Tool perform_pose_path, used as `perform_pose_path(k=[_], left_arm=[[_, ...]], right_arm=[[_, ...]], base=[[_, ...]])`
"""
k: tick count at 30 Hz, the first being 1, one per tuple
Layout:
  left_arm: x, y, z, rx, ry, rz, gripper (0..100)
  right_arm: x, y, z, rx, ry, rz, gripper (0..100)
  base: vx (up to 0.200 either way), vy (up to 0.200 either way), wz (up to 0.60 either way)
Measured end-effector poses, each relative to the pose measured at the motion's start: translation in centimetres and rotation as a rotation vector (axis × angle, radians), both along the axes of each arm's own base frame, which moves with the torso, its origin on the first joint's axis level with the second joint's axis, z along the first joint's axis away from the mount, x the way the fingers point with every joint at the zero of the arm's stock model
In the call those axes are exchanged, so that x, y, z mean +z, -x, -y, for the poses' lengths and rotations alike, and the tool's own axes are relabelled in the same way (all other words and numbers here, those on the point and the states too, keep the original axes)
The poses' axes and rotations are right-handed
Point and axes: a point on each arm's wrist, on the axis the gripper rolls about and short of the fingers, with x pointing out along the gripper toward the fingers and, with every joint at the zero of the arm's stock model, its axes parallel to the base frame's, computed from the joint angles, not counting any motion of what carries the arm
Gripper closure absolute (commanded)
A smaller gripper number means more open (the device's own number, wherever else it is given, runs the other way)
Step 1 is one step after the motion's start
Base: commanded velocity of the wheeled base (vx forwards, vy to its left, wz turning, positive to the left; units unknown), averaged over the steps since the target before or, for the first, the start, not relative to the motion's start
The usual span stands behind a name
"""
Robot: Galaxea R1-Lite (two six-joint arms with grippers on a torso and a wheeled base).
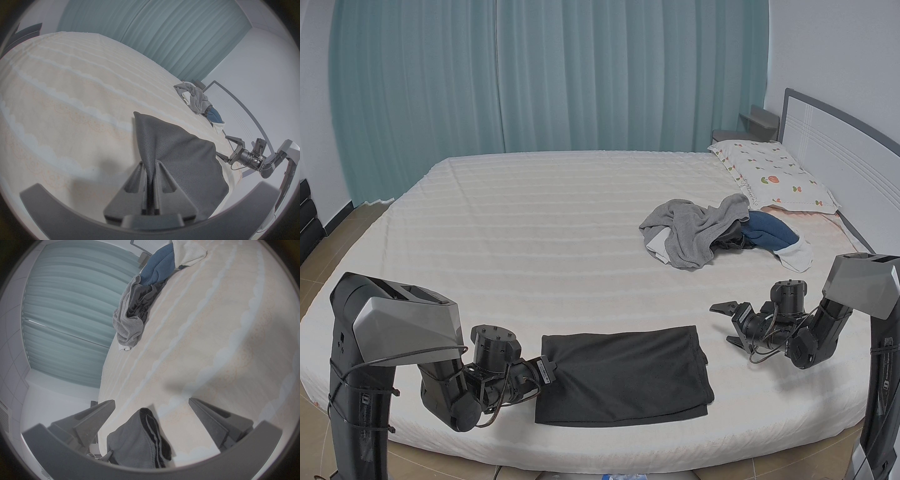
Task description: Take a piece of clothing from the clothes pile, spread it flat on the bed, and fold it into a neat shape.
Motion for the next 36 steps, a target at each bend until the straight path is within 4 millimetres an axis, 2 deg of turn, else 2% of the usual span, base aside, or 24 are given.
perform_pose_path(k=[3, 36], left_arm=[[0.10, -0.01, -0.04, 0.019, -0.009, 0.008, 100], [0.38, 0.74, -0.67, 0.062, -0.015, -0.012, 100]], right_arm=[[0.00, 0.00, -0.02, 0.001, 0.000, 0.000, 0], [-0.01, 0.28, -0.26, 0.008, 0.002, -0.005, 0]], base=[[0.000, 0.000, 0.00], [0.000, 0.200, 0.00]])
